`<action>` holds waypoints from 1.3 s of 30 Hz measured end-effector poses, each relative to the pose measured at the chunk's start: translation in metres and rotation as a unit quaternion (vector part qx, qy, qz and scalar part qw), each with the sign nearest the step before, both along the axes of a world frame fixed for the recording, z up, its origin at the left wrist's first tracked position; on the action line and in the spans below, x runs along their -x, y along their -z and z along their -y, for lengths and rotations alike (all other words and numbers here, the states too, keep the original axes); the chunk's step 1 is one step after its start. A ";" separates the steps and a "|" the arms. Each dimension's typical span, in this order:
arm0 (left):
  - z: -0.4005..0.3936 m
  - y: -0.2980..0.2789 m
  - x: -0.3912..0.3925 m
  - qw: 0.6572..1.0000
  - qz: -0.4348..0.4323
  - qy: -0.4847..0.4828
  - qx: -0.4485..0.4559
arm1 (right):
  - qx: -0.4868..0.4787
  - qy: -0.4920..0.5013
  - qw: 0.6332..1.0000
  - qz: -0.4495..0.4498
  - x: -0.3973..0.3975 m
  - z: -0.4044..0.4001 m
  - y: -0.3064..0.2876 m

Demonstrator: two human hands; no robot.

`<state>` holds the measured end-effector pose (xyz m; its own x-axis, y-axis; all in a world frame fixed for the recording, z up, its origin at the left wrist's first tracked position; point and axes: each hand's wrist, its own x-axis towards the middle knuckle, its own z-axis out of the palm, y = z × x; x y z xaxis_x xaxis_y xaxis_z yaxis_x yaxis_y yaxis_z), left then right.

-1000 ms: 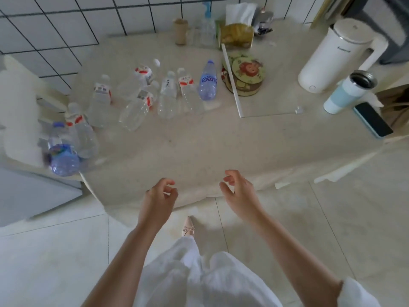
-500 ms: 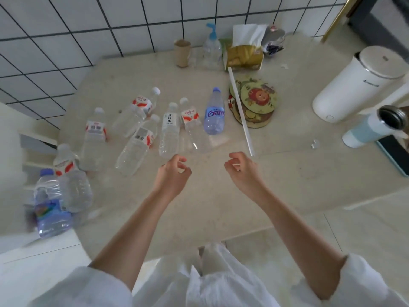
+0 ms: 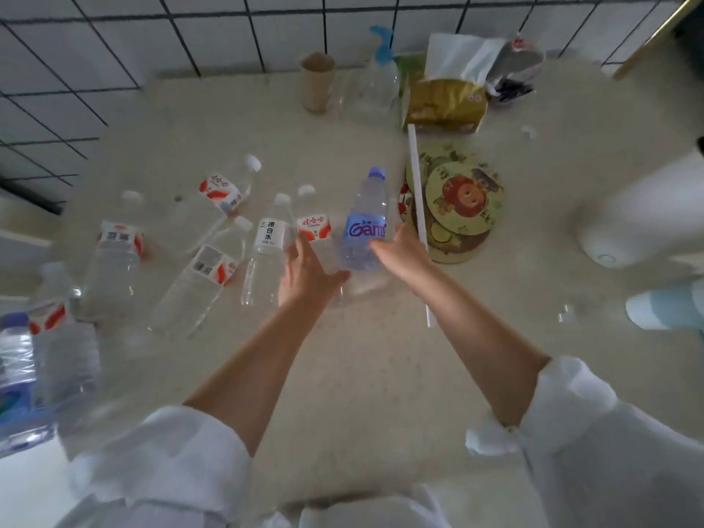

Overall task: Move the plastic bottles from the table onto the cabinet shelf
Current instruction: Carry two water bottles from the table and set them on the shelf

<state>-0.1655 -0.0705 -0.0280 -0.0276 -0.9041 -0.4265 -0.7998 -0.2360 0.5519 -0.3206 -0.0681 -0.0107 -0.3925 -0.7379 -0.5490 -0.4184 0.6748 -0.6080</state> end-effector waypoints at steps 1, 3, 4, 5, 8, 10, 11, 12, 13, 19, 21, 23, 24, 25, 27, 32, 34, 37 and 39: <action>0.005 0.005 0.004 1.000 0.009 -0.001 -0.010 | -0.002 0.001 1.000 0.000 0.001 0.011 0.005; 0.011 0.012 0.010 0.999 0.023 -0.006 -0.035 | 0.001 0.008 1.000 0.004 0.000 0.028 0.013; 0.015 0.016 0.012 0.999 0.029 -0.008 -0.045 | -0.001 0.011 1.000 0.003 -0.001 0.036 0.018; 0.017 0.018 0.014 0.998 0.032 -0.008 -0.050 | -0.005 0.012 1.000 -0.001 -0.002 0.042 0.021; 0.021 0.024 0.018 0.999 0.032 -0.019 -0.034 | 0.004 0.039 0.999 -0.009 -0.005 0.054 0.026; 0.022 0.026 0.018 0.999 0.022 -0.025 -0.022 | 0.011 0.057 0.998 -0.001 -0.007 0.058 0.030; 0.023 0.027 0.018 0.999 0.019 -0.027 -0.017 | 0.008 0.056 0.998 0.004 -0.008 0.060 0.030; 0.023 0.028 0.018 0.999 0.016 -0.029 -0.011 | 0.005 0.054 0.999 0.005 -0.009 0.062 0.031; 0.023 0.029 0.018 0.999 0.017 -0.031 -0.008 | 0.002 0.053 0.999 0.004 -0.009 0.064 0.033; 0.025 0.034 0.015 0.999 0.008 -0.046 -0.005 | -0.011 0.081 0.995 0.050 0.001 0.066 0.032; 0.026 0.033 0.015 0.999 -0.001 -0.054 -0.004 | -0.011 0.079 0.994 0.073 0.006 0.065 0.031; 0.026 0.033 0.015 0.998 -0.011 -0.060 -0.002 | -0.015 0.086 0.991 0.102 0.010 0.063 0.030; 0.028 0.033 0.016 0.998 -0.019 -0.064 -0.004 | -0.020 0.085 0.990 0.110 0.011 0.061 0.029; 0.030 0.031 0.015 0.997 -0.029 -0.069 -0.011 | -0.023 0.080 0.991 0.109 0.012 0.057 0.028; 0.032 0.030 0.011 0.994 -0.065 -0.086 -0.023 | -0.005 0.057 0.993 0.105 0.016 0.046 0.028; 0.015 0.023 -0.014 0.891 -0.374 -0.212 -0.145 | -0.002 0.042 0.993 0.109 0.019 -0.002 0.024; -0.002 0.020 -0.023 0.870 -0.420 -0.207 -0.153 | 0.001 0.056 0.993 0.099 0.018 -0.024 0.021; -0.026 0.014 -0.035 0.892 -0.407 -0.157 -0.121 | 0.025 0.078 0.993 0.087 0.012 -0.056 0.010; -0.039 0.010 -0.044 0.896 -0.399 -0.148 -0.125 | 0.030 0.088 0.992 0.079 0.006 -0.076 0.003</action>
